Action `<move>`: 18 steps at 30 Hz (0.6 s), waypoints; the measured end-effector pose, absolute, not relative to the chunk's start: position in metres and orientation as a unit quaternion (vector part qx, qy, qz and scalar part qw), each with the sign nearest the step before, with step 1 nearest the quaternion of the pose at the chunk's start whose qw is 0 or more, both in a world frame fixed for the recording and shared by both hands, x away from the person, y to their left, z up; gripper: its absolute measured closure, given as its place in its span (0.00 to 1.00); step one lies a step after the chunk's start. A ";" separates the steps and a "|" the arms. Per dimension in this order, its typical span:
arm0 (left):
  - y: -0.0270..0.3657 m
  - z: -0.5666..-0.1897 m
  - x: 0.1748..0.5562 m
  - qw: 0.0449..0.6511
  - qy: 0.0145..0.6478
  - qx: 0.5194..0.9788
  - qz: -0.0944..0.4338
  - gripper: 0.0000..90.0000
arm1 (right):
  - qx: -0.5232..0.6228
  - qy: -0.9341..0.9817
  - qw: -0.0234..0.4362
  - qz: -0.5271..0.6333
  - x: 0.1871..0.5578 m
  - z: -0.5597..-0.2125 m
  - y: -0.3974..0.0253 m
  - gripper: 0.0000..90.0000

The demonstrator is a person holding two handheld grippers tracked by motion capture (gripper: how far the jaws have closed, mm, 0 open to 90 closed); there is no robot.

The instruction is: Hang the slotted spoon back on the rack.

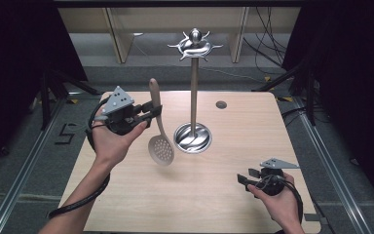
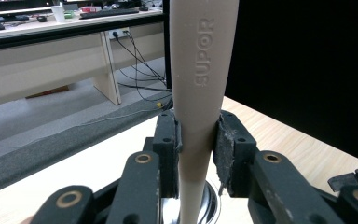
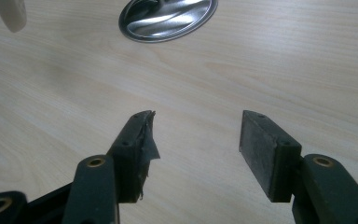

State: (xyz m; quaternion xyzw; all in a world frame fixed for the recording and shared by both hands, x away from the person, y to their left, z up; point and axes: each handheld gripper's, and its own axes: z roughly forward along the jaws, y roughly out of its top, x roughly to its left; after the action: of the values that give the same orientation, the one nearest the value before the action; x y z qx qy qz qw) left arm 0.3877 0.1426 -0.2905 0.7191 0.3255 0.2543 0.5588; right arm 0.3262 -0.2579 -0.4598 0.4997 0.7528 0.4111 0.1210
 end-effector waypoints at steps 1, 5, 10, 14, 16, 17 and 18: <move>0.142 -0.290 0.389 0.559 0.325 0.719 0.254 0.79 | 0.500 0.753 0.121 0.411 0.326 -0.460 -0.258 0.50; 0.138 -0.290 0.393 0.561 0.326 0.717 0.253 0.79 | 0.502 0.756 0.118 0.403 0.326 -0.459 -0.258 0.50; 0.133 -0.287 0.397 0.558 0.322 0.721 0.254 0.79 | 0.501 0.755 0.123 0.404 0.326 -0.459 -0.258 0.50; 0.130 -0.286 0.399 0.557 0.322 0.722 0.255 0.79 | 0.498 0.755 0.130 0.406 0.326 -0.459 -0.259 0.50; 0.129 -0.285 0.401 0.556 0.320 0.723 0.257 0.79 | 0.514 0.747 0.116 0.405 0.324 -0.458 -0.256 0.50; 0.128 -0.284 0.401 0.556 0.320 0.723 0.256 0.79 | 0.511 0.746 0.119 0.410 0.324 -0.458 -0.256 0.50; 0.128 -0.284 0.402 0.556 0.319 0.723 0.257 0.79 | 0.508 0.746 0.123 0.412 0.324 -0.458 -0.257 0.50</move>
State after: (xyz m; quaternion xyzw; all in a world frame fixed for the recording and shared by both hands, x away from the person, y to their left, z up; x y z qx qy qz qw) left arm 0.4019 0.1277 -0.2838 0.7230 0.3193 0.2566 0.5563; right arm 0.3243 -0.2566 -0.4584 0.5083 0.7461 0.4122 0.1227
